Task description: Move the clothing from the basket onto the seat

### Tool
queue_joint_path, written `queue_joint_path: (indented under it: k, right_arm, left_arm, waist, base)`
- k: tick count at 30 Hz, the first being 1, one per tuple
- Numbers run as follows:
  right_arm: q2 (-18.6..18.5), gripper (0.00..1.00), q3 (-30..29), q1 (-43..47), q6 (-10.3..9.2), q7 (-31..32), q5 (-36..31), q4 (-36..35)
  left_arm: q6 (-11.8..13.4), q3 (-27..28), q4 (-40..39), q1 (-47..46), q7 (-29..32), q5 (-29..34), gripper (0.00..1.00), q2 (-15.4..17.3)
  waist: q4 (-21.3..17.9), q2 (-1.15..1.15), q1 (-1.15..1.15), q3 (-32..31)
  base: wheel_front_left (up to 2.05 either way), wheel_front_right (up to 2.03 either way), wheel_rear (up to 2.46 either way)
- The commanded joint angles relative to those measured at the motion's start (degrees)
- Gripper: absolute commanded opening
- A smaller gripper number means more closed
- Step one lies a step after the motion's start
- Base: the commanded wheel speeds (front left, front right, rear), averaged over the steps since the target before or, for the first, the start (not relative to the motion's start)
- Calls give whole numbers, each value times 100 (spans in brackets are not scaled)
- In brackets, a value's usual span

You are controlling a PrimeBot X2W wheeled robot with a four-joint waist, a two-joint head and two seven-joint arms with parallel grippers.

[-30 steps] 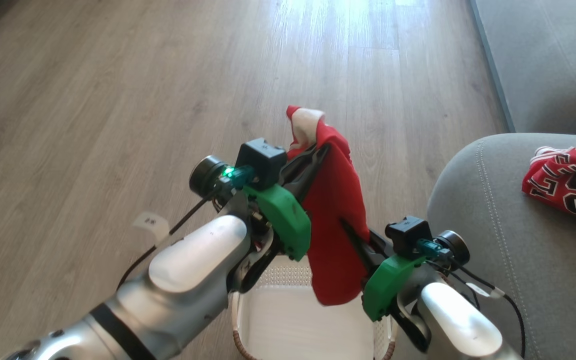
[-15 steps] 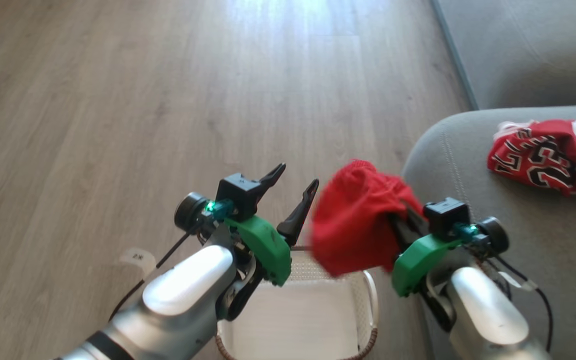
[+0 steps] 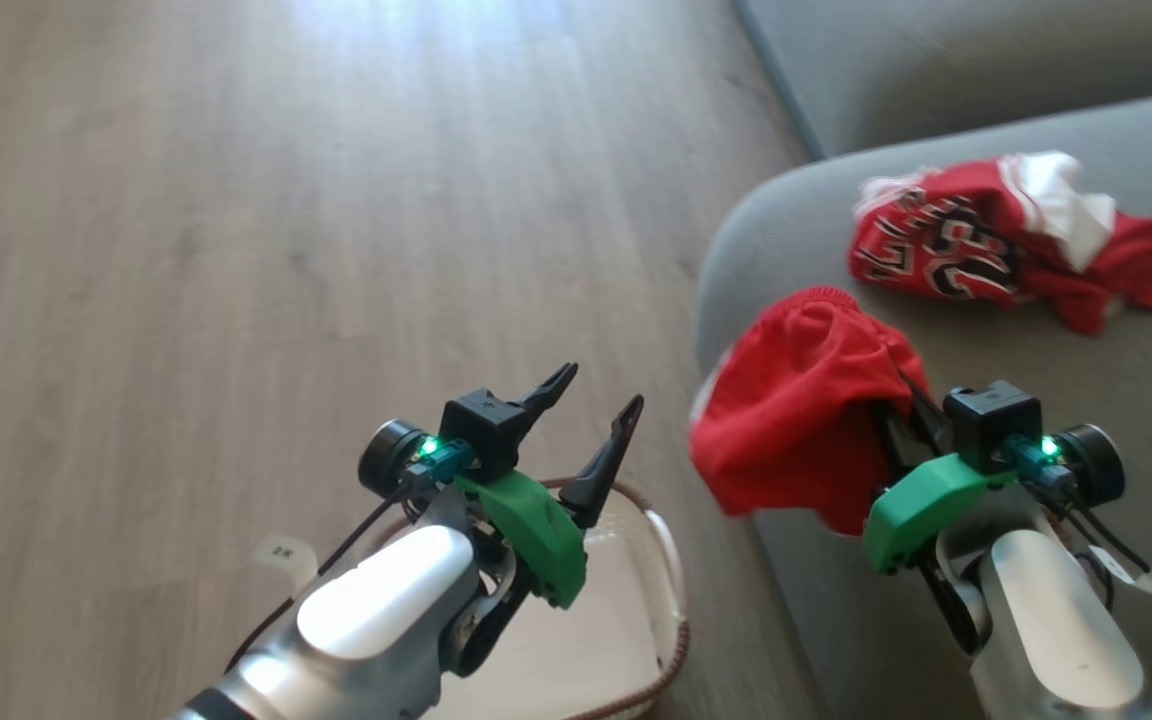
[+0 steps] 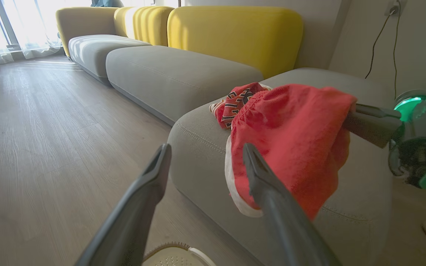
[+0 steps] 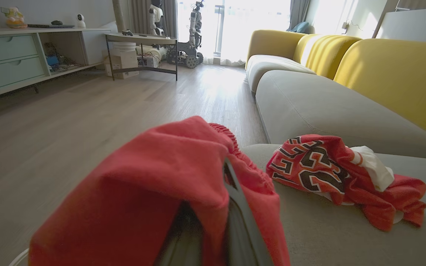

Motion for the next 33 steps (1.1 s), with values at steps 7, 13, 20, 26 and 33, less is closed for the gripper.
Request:
queue_joint_path:
  k: [7,13,20,26,33]
  right_arm:
    - [-62,0,24,-126,-2,237,-49,-744]
    - [-105,0,54,-200,-2,330,8,-914]
    - [-173,0,-43,-649,-2,385,65,-926]
    - [-408,0,-111,-1469,-2,416,35,-682]
    - [-892,0,-187,-2715,-2,453,93,-120]
  left_arm:
    - [-16,181,-47,-190,-120,74,100,-38]
    - [-47,153,36,-257,-149,110,100,-110]
    - [-96,75,117,-340,-174,194,100,-152]
    - [-100,82,160,-453,-190,234,100,-132]
    - [-73,58,151,-693,-176,351,100,-89]
  waist:
    - [-855,0,0,323]
    - [-1069,0,0,466]
    - [-1079,0,0,669]
    - [-935,0,0,929]
    - [-742,0,0,1424]
  base:
    - [0,0,0]
    - [0,0,0]
    - [0,0,0]
    - [0,0,0]
    - [0,0,0]
